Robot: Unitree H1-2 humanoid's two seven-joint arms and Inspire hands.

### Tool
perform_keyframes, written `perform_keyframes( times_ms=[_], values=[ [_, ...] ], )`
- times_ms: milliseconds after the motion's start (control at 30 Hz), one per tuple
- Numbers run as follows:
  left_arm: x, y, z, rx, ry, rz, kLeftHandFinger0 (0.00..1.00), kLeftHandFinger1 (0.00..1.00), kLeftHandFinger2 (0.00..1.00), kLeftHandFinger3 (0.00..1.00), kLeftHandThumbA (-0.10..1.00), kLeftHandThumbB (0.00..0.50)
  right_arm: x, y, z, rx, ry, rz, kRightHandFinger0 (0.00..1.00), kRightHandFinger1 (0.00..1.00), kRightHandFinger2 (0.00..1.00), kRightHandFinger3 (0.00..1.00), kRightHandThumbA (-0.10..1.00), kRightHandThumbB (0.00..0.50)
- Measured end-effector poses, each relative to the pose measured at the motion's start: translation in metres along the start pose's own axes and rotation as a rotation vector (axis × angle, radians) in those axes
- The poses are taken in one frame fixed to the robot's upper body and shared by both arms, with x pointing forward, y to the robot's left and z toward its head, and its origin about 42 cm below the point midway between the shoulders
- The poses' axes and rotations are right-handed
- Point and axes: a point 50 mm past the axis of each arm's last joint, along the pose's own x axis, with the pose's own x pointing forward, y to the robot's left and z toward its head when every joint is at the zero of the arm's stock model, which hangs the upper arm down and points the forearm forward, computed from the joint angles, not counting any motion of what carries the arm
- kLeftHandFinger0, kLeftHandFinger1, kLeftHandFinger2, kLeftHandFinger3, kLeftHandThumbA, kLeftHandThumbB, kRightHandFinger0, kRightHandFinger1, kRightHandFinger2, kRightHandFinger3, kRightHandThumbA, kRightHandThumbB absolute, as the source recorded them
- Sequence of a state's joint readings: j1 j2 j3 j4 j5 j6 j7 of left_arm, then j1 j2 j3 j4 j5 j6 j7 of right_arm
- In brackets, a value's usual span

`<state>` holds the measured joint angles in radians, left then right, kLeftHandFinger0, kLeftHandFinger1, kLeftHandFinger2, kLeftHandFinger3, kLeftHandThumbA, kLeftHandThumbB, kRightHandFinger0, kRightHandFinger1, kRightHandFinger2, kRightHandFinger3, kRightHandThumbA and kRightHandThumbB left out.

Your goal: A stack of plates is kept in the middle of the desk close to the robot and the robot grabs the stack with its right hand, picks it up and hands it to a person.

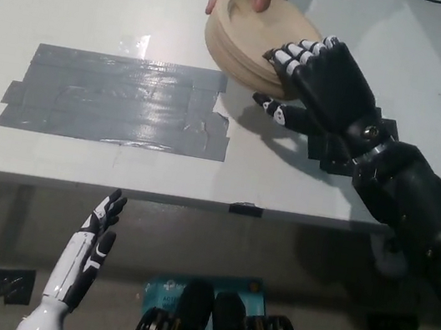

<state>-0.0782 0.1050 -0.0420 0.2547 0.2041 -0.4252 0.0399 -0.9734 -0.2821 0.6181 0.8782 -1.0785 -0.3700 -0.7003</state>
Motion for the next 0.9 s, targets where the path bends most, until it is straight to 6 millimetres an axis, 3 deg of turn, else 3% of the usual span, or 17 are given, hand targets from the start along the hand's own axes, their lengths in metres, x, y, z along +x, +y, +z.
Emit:
perform_keyframes(
  times_ms=[200, 367, 600, 700, 767, 800, 900],
  values=[
    [0.0, 0.0, -0.001, -0.001, 0.005, -0.001, 1.0, 1.0, 1.0, 1.0, 1.0, 0.323, -0.011, 0.008, 0.008, 0.04, 0.033, 0.079, 1.0, 1.0, 1.0, 1.0, 0.81, 0.5],
    [0.0, 0.0, -0.001, -0.001, 0.006, -0.001, 1.0, 1.0, 1.0, 1.0, 1.0, 0.331, -0.023, 0.008, 0.022, 0.107, 0.057, 0.115, 1.0, 1.0, 1.0, 1.0, 0.82, 0.5],
    [-0.001, -0.001, -0.001, -0.001, 0.008, -0.002, 1.0, 1.0, 1.0, 1.0, 1.0, 0.322, -0.043, -0.019, 0.027, 0.162, 0.078, 0.072, 1.0, 1.0, 1.0, 1.0, 0.77, 0.5],
    [-0.001, -0.001, -0.002, -0.001, 0.009, -0.002, 1.0, 1.0, 1.0, 1.0, 1.0, 0.318, -0.053, -0.028, 0.029, 0.175, 0.08, 0.056, 1.0, 1.0, 1.0, 1.0, 0.82, 0.5],
    [-0.001, -0.001, -0.002, -0.002, 0.011, -0.002, 1.0, 1.0, 1.0, 1.0, 1.0, 0.315, -0.068, -0.037, 0.032, 0.194, 0.094, 0.038, 1.0, 1.0, 1.0, 1.0, 0.74, 0.491],
    [-0.001, -0.001, -0.002, -0.002, 0.011, -0.002, 1.0, 1.0, 1.0, 1.0, 1.0, 0.312, -0.068, -0.037, 0.032, 0.194, 0.094, 0.038, 1.0, 1.0, 1.0, 1.0, 0.76, 0.493],
    [-0.002, -0.001, -0.003, -0.002, 0.014, -0.002, 1.0, 1.0, 1.0, 1.0, 1.0, 0.323, -0.094, -0.047, 0.046, 0.237, 0.117, 0.015, 1.0, 1.0, 1.0, 1.0, 0.85, 0.5]
  ],
)
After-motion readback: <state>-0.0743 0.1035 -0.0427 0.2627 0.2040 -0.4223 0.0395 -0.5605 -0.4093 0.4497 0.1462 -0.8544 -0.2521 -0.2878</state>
